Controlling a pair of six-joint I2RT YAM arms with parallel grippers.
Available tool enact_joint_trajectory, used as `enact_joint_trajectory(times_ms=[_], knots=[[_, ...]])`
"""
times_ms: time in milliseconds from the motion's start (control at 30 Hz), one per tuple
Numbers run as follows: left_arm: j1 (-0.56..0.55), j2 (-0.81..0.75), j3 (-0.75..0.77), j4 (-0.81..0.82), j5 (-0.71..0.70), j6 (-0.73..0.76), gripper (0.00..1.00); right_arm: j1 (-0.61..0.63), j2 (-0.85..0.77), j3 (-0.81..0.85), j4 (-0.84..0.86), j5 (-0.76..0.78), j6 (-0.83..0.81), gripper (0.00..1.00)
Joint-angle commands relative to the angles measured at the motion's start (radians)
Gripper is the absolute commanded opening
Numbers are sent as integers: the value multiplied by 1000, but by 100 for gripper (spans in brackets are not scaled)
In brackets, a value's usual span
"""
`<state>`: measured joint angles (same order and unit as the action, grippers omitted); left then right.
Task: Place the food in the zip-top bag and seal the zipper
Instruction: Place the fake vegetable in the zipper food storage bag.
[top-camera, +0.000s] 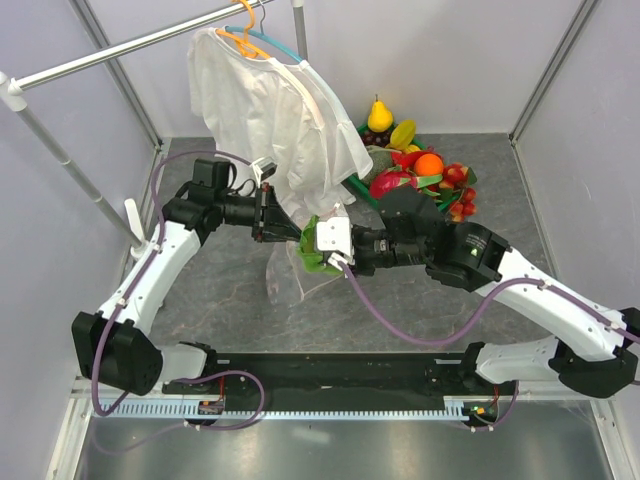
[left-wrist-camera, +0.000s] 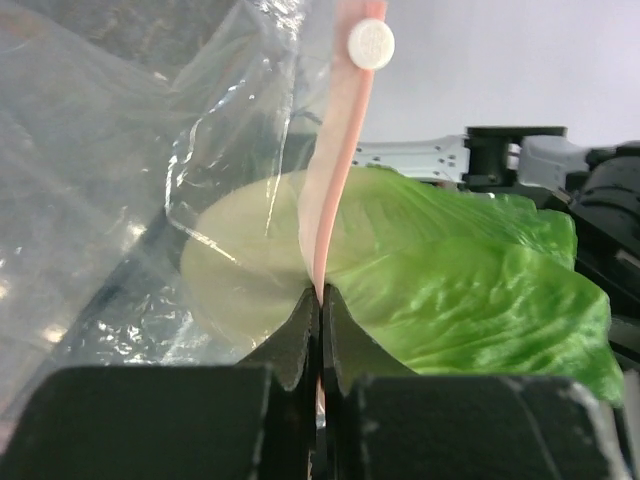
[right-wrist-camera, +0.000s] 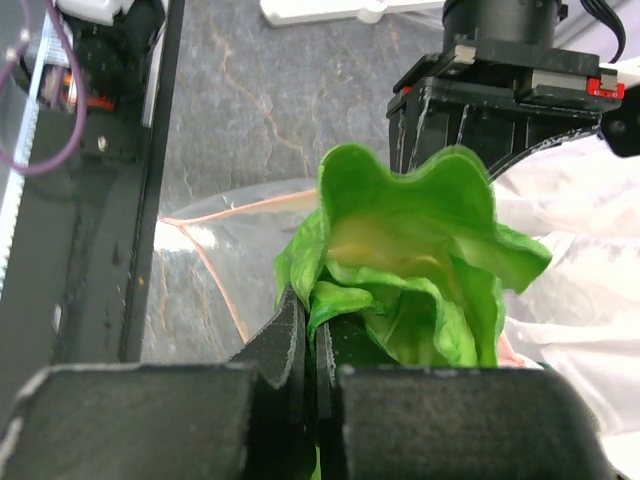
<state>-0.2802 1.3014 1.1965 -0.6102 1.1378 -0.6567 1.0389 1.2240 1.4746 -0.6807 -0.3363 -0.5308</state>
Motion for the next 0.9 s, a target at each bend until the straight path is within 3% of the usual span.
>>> enact_joint_trajectory(times_ms=[0, 100, 233, 333, 400, 433, 600, 733, 867], knots=[[38, -59, -73, 205, 209, -156, 2, 6, 51, 137, -181, -92, -231, 0], [44, -77, -71, 210, 209, -141, 2, 9, 84, 226, -297, -119, -307, 0], [42, -94, -84, 245, 186, -182, 2, 19, 94, 214, -246, -87, -314, 0], [42, -94, -133, 346, 203, -278, 2, 71, 81, 155, -119, -73, -372, 0], [41, -102, -193, 505, 227, -360, 2, 117, 78, 136, -96, -73, -493, 0], [44, -105, -208, 550, 229, -433, 2, 160, 81, 138, -105, -78, -539, 0], [44, -128, -256, 732, 224, -523, 2, 274, 107, 161, -265, -79, -765, 0], [44, -143, -304, 875, 269, -653, 2, 291, 97, 130, -341, -32, -880, 0], [41, -188, -336, 876, 244, -643, 2, 291, 95, 75, -183, 49, -816, 0]])
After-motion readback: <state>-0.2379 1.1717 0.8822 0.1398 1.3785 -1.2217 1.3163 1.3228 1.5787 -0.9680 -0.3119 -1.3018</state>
